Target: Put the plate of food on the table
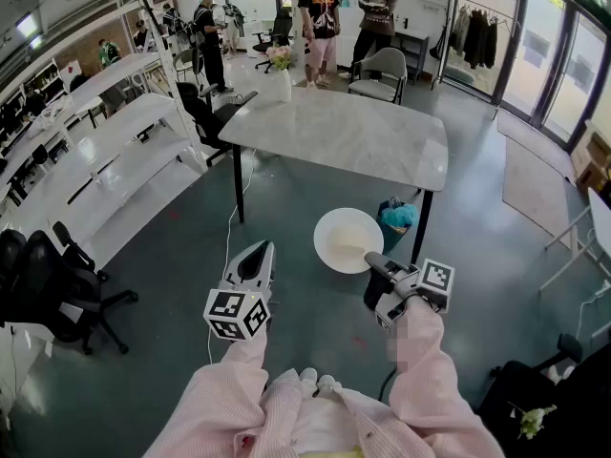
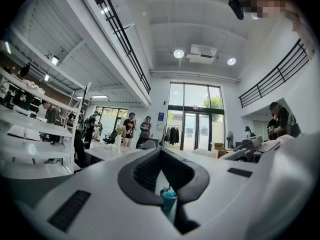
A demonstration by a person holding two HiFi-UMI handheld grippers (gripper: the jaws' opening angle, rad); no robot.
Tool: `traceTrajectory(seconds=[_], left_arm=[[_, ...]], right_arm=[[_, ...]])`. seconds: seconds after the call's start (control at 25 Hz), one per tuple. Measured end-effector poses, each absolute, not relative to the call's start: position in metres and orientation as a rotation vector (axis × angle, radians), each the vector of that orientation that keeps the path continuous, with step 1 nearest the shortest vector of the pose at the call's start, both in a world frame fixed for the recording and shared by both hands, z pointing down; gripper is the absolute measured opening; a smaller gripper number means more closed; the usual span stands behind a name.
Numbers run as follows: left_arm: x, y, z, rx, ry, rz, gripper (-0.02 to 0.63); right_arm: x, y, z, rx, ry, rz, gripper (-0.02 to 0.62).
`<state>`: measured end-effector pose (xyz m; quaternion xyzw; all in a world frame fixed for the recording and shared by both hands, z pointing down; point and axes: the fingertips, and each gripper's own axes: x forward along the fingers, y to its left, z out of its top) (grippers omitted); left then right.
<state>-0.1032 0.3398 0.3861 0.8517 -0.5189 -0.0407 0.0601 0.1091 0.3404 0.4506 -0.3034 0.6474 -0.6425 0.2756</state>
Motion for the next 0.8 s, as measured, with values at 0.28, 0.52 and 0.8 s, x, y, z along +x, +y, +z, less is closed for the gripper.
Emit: traceTrajectory(seconds=[0.28, 0.52, 0.8], left_arm=[[-0.101, 0.337, 0.388, 2.566, -1.570, -0.109, -0.003], [-0.094, 0.340, 0.391, 2.551, -1.579, -0.101, -0.003], [-0.084, 0.341, 0.402, 2.514, -1.595, -0.107, -0.003]], right_arm=[[0.115, 0.337, 0.451, -0.827, 1.736, -1.724, 0.015], [0.121, 0.338, 0.454, -0.822, 1.740, -1.732, 0.015], [0.129, 0.328, 0.462, -0.860, 1.779, -1.740, 0.015]])
